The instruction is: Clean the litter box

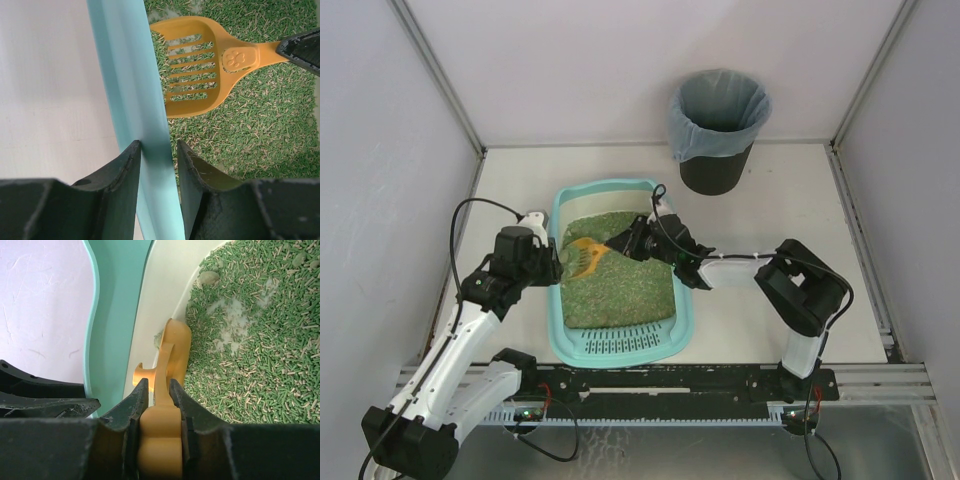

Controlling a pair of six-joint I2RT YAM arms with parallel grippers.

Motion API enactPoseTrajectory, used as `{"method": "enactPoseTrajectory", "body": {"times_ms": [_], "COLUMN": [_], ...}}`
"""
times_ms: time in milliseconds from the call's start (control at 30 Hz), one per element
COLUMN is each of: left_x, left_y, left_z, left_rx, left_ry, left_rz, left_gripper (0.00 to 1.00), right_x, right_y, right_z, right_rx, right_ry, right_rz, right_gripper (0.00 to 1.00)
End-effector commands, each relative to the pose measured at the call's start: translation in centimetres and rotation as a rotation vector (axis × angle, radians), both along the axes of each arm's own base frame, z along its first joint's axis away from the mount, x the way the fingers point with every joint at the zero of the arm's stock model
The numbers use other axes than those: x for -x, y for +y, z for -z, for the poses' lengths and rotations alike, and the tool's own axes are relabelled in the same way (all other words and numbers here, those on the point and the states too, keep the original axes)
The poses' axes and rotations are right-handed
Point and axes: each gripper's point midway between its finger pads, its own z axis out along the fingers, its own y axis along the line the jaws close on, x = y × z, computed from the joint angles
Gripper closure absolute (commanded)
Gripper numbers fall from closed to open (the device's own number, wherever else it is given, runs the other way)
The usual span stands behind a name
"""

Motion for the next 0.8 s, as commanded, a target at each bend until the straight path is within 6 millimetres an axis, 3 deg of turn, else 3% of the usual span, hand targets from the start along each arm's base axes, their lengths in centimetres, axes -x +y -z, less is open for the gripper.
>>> {"method": "enactPoseTrajectory", "body": {"times_ms": [0,767], "left_x": [-0.5,-0.5], "left_y": [-0.7,-0.7], "left_z": [-0.6,-0.5], "left_rx": [0.023,0.022], "left_ry": [-0.033,-0.03], "left_rz": [0.029,0.029], "left_gripper": [0.61,0.61], "right_x": [-0.3,-0.3], "right_y": [0.0,-4.4], "right_z": [-3.7,-5.2], "right_rx": [-0.072,0.054], "right_ry": [-0.071,-0.15], "right_rz": [0.018,0.136], "right_gripper": [1.0,1.0]}}
